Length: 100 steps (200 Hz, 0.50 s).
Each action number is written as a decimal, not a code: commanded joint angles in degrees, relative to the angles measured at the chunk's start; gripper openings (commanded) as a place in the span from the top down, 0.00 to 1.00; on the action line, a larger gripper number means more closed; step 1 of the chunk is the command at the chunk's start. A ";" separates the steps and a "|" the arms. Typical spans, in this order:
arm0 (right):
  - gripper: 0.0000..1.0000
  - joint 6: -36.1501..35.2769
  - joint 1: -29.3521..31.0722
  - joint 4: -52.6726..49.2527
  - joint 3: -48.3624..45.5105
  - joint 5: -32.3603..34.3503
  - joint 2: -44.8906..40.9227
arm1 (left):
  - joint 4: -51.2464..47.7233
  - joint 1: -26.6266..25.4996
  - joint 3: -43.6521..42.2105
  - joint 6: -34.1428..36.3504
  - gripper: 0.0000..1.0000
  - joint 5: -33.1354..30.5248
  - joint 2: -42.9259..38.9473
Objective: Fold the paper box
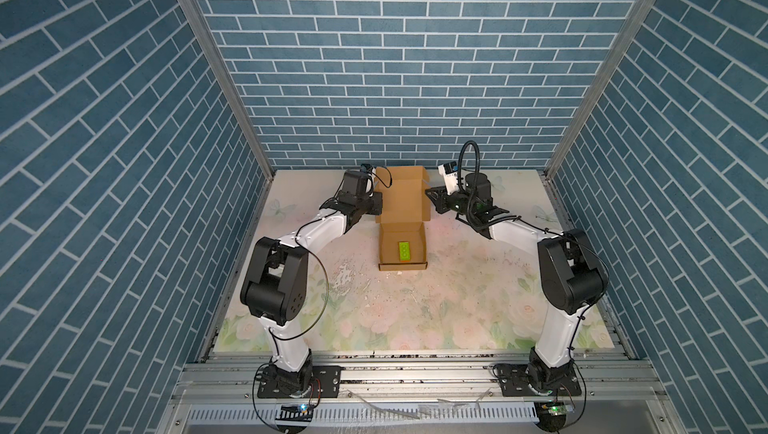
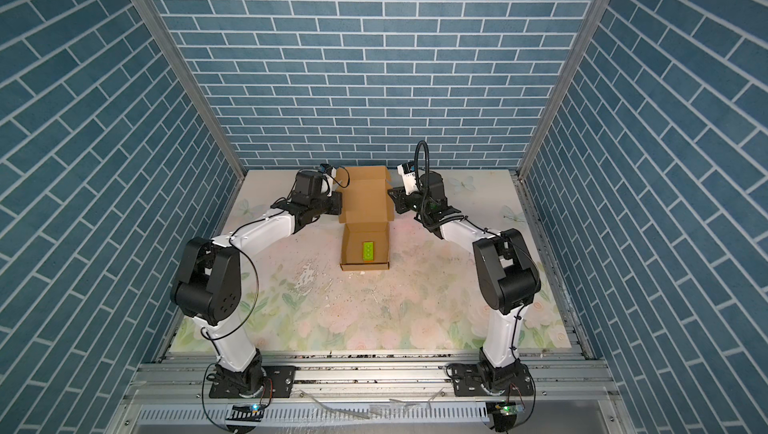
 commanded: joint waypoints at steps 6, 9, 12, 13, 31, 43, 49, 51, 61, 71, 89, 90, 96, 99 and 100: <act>0.87 -1.39 -0.14 -1.16 1.65 0.23 -1.78 | 0.35 -0.51 -1.64 -0.71 0.91 -1.15 -2.11; 0.87 -1.34 -0.14 -1.17 1.59 0.49 -1.80 | 0.37 -0.52 -1.75 -0.75 0.91 -1.21 -2.19; 0.87 -1.31 -0.14 -1.16 1.56 0.70 -1.91 | 0.40 -0.58 -1.76 -0.75 0.91 -1.30 -2.21; 0.88 -1.31 -0.14 -1.16 1.56 0.77 -1.91 | 0.43 -0.61 -1.84 -0.75 0.91 -1.31 -2.21; 0.91 -1.11 -0.14 -0.84 1.46 1.11 -1.93 | 0.37 -0.78 -2.13 -0.84 0.91 -1.49 -2.56; 0.95 -1.13 -0.06 -0.96 1.62 1.18 -2.01 | 0.29 -0.90 -2.14 -0.93 0.91 -1.49 -2.74; 0.97 -1.13 0.00 -0.92 1.57 1.27 -2.17 | 0.20 -0.91 -2.13 -1.00 0.91 -1.56 -2.80; 0.98 -1.13 0.03 -0.91 1.56 1.33 -2.18 | 0.24 -0.91 -2.13 -1.03 0.91 -1.57 -2.82; 1.00 -1.22 0.11 -0.94 1.40 1.46 -2.57 | 0.16 -0.91 -2.19 -1.14 0.90 -1.65 -3.07; 1.00 -1.39 0.12 -0.82 1.25 1.72 -2.92 | 0.15 -1.00 -2.28 -1.19 0.88 -1.58 -3.25; 1.00 -1.65 0.12 -0.81 1.03 1.73 -3.48 | -0.14 -1.08 -2.08 -1.28 0.82 -1.50 -3.61; 1.00 -1.65 0.12 -0.81 1.03 1.73 -3.49 | -0.15 -1.08 -2.05 -1.28 0.82 -1.49 -3.70; 1.00 -1.75 0.13 -0.81 0.94 1.73 -3.71 | -0.31 -1.08 -1.95 -1.22 0.81 -1.45 -3.81; 1.00 -1.74 0.13 -0.80 0.89 1.73 -3.78 | -0.33 -1.06 -1.89 -1.19 0.80 -1.41 -3.80; 1.00 -1.74 0.13 -0.81 0.87 1.73 -3.82 | -0.33 -1.07 -1.91 -1.19 0.79 -1.41 -3.84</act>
